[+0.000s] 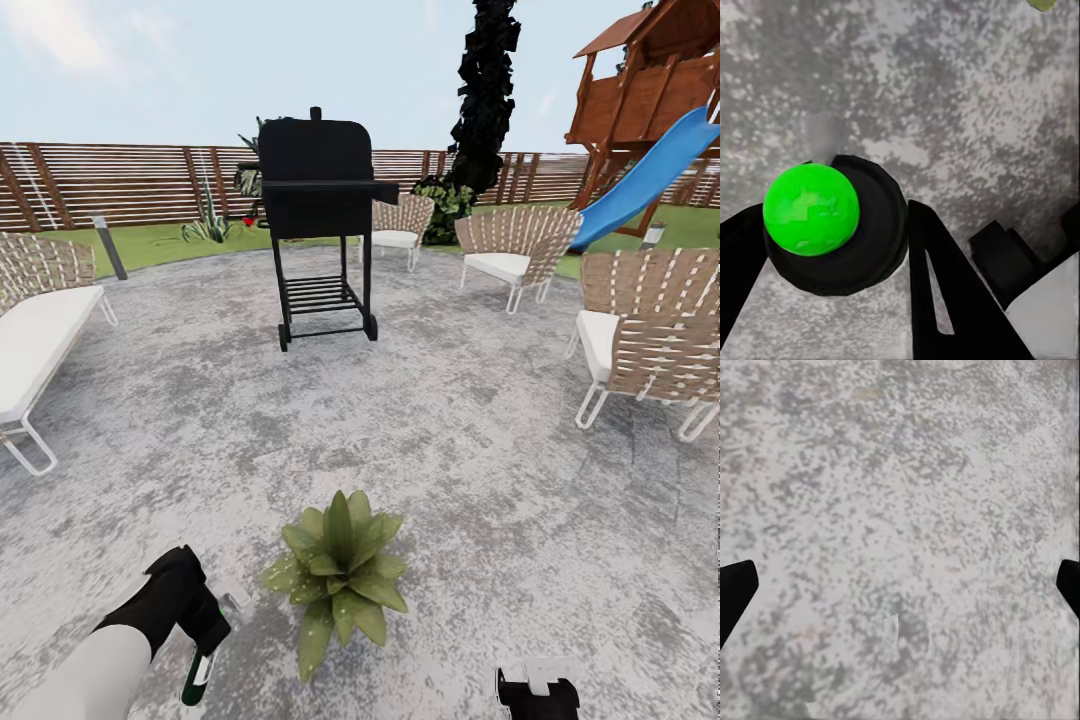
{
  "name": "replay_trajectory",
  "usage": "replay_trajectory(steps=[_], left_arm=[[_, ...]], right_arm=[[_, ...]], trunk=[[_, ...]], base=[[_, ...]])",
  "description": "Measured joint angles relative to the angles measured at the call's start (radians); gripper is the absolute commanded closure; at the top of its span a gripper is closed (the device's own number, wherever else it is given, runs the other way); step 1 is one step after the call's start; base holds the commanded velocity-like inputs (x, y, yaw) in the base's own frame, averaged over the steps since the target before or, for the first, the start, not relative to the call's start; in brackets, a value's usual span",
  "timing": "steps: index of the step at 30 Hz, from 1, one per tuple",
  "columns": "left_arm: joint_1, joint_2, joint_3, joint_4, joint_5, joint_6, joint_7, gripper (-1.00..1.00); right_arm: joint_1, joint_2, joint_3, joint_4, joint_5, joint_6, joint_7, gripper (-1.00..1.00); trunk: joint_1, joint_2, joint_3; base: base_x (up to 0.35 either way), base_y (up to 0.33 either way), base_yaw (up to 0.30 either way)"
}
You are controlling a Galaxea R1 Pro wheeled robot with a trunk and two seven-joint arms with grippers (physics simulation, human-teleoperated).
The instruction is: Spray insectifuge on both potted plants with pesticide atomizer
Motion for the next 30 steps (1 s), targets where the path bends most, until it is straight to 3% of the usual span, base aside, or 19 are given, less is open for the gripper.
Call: replay_trajectory(steps=[6,14,21,30], left_arm=[[0.001,0.001,0.001,-0.056,-0.001,0.0,-0.029,1.0],[0.0,-0.003,0.001,-0.07,-0.001,0.001,-0.032,1.0],[0.001,-0.006,0.0,-0.07,0.0,0.023,-0.032,1.0],[0.011,-0.009,-0.002,-0.07,-0.003,0.032,-0.032,1.0]], right_arm=[[0.0,0.0,0.0,0.0,0.0,0.0,0.0,-1.0],[0.0,0.0,0.002,0.003,0.0,0.0,0.0,-1.0],[0.0,0.0,0.002,0.003,0.0,0.0,0.0,-1.0],[0.0,0.0,0.002,0.003,0.0,-0.001,0.0,-1.0]], trunk=[[0.0,0.0,0.0],[0.0,0.0,0.0],[0.0,0.0,0.0],[0.0,0.0,0.0]], base=[[-0.184,-0.231,0.048],[-0.212,-0.215,0.265],[0.047,-0.273,0.275],[0.128,-0.276,0.072]])
